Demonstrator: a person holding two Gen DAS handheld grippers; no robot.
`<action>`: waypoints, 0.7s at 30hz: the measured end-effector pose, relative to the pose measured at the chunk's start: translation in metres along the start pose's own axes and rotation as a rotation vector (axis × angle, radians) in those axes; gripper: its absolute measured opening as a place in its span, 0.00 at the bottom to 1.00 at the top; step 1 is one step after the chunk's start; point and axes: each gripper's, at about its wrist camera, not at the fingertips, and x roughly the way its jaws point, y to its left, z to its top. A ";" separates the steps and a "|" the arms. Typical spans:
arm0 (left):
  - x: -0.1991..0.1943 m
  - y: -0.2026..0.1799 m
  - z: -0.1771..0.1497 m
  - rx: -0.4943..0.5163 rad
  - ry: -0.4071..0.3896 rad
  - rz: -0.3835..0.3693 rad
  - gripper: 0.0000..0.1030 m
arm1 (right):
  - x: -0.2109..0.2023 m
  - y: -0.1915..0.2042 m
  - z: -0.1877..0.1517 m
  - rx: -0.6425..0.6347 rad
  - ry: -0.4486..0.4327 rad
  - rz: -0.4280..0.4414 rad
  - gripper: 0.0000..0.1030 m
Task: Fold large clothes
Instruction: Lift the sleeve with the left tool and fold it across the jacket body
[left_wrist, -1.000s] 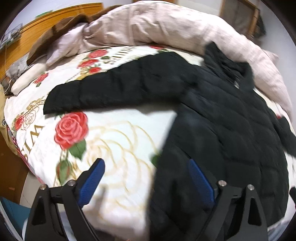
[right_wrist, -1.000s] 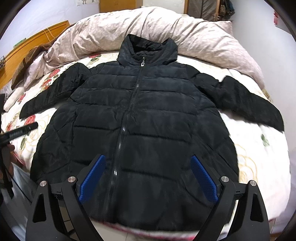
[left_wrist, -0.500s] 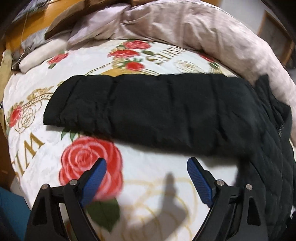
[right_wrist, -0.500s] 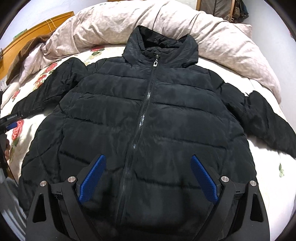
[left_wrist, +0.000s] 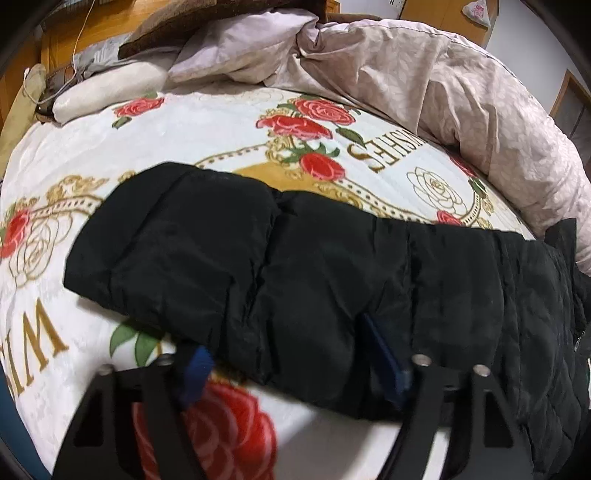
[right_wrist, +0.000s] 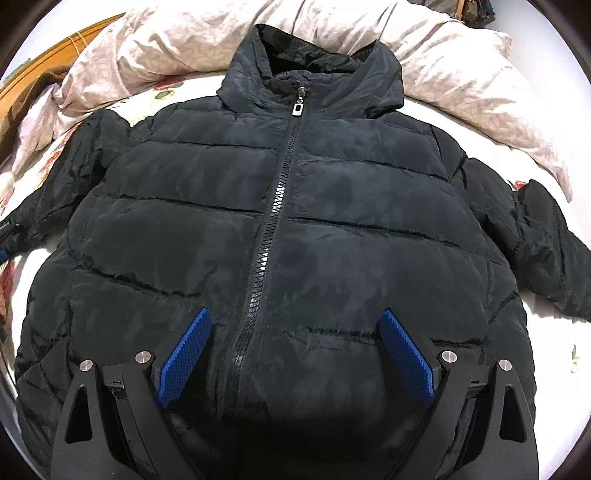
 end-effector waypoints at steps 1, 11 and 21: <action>0.000 -0.001 0.002 0.002 -0.004 0.001 0.57 | 0.000 -0.001 0.000 0.000 0.001 -0.002 0.90; -0.059 -0.029 0.028 0.083 -0.070 -0.073 0.19 | -0.030 -0.017 -0.007 0.024 -0.023 -0.028 0.90; -0.181 -0.103 0.051 0.247 -0.131 -0.322 0.17 | -0.098 -0.042 -0.017 0.089 -0.119 -0.023 0.90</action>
